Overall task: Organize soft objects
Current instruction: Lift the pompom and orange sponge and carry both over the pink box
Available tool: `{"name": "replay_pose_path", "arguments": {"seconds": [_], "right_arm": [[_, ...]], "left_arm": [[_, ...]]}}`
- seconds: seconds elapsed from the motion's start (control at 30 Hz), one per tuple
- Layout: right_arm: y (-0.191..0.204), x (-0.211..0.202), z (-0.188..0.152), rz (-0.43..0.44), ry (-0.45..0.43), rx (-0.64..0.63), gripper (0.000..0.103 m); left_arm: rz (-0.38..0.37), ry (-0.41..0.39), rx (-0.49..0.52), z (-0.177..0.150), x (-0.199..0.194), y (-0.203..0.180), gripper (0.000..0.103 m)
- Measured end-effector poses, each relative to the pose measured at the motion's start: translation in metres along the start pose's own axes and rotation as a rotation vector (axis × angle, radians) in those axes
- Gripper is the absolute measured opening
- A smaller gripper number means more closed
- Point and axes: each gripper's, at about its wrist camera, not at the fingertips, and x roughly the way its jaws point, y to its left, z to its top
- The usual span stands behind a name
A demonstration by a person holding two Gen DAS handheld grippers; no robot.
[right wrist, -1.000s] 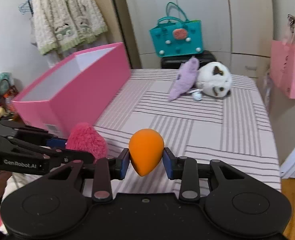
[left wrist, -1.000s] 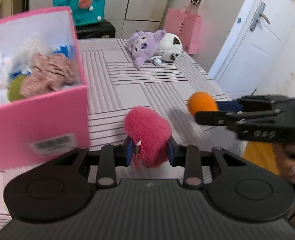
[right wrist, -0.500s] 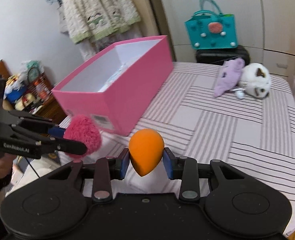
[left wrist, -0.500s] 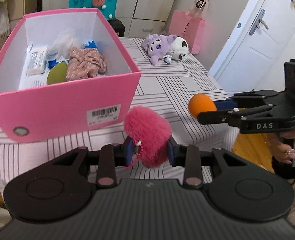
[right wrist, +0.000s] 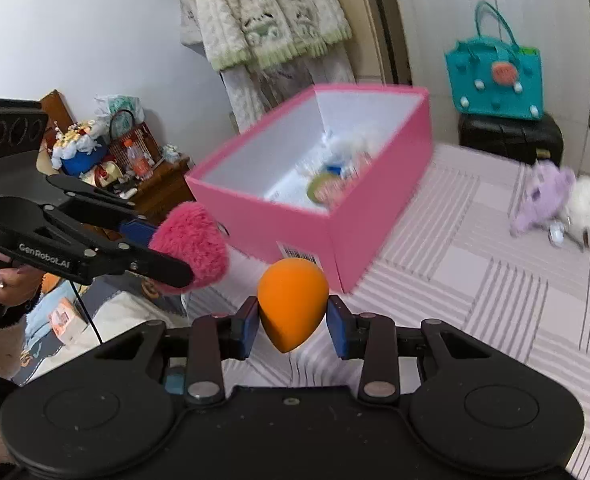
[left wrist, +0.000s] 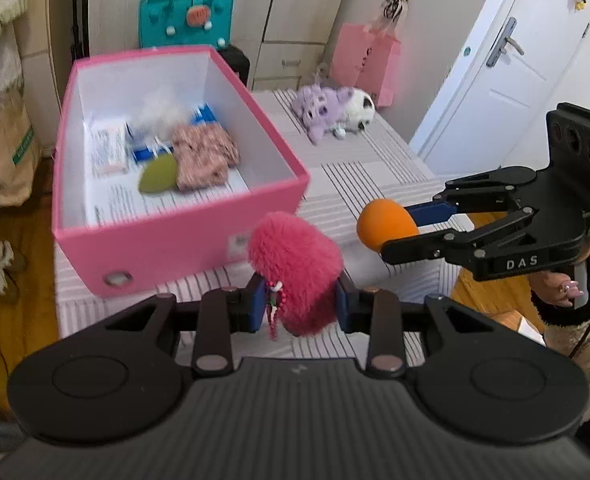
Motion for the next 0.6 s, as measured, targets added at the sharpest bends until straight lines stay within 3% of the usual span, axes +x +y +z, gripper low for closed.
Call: {"name": "replay_pose_path", "arguments": {"seconds": [0.17, 0.37, 0.6], "right_arm": [[0.005, 0.008, 0.032, -0.006, -0.063, -0.053, 0.042], [-0.004, 0.03, 0.071, -0.026, -0.121, -0.115, 0.042], [-0.013, 0.076, 0.125, -0.219, -0.155, -0.276, 0.042]], "left_arm": [[0.012, -0.035, 0.017, 0.023, -0.009, 0.015, 0.034], [0.027, -0.06, -0.006, 0.062, 0.007, 0.046, 0.034], [0.096, -0.054, -0.098, 0.111, 0.051, 0.088, 0.034]]}}
